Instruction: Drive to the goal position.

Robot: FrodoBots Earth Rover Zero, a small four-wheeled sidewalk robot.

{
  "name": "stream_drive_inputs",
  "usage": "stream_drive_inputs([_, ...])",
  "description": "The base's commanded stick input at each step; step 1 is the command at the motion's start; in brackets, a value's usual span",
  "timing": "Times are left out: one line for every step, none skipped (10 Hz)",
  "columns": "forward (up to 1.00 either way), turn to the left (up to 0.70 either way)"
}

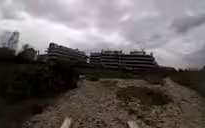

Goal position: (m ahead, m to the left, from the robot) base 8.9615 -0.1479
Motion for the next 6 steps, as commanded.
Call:
stream_drive_inputs([0.70, 0.00])
stream_drive_inputs([0.70, 0.00])
stream_drive_inputs([0.70, 0.00])
stream_drive_inputs([0.70, 0.00])
stream_drive_inputs([0.70, 0.00])
stream_drive_inputs([0.70, 0.00])
